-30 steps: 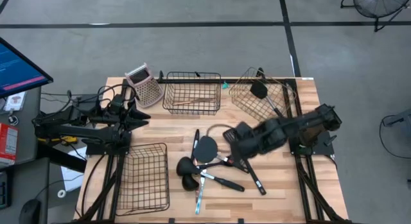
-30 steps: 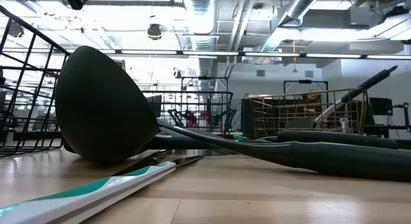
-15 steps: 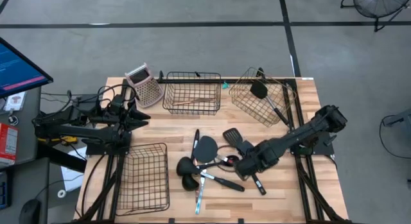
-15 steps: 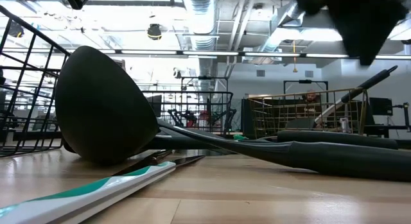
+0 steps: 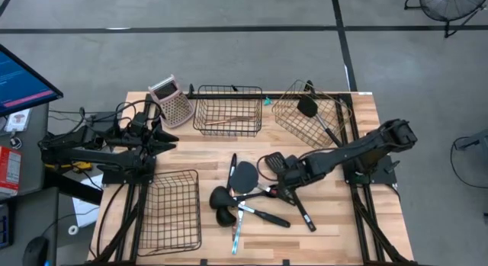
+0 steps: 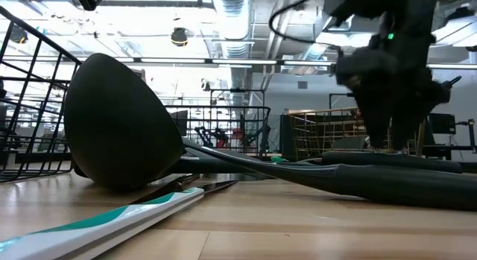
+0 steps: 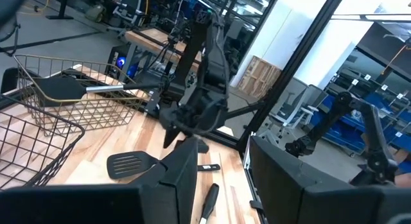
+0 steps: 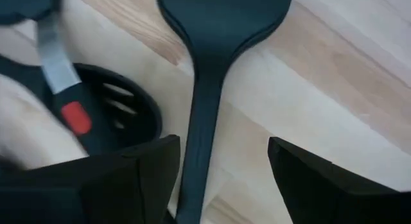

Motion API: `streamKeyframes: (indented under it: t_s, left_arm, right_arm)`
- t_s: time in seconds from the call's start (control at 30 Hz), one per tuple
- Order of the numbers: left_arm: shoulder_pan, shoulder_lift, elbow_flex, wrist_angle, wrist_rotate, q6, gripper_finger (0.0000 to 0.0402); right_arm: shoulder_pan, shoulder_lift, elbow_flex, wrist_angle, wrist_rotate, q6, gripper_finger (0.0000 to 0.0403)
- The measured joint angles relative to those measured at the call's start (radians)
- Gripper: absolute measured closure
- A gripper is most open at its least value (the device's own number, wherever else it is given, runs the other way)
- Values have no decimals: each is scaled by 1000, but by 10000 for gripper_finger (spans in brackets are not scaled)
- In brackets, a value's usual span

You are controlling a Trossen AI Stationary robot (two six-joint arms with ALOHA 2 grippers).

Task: Pick & Place Kitchen Items
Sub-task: Put the black spatula into the bottom black wire basket

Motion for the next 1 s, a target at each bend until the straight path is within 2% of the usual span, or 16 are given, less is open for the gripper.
streamKeyframes:
  t_s: [0.27,0.5,0.6,0.87,1.0]
  left_arm:
    - [0,0,0,0,0,-1,275]
    - [0,0,0,0,0,-1,275]
    - [0,0,0,0,0,0,275]
    - [0,0,0,0,-3,1,275]
    - [0,0,0,0,-3,1,275]
  right_arm:
    - [-55,73,-31,174,2,-64,168]
    - [-91,121,-32,211,-1,-96,180]
    - [-91,121,-32,222,-1,-96,210]
    - [-102,120,-32,225,-23,-85,329]
    - [-103,120,-32,226,-23,-85,338]
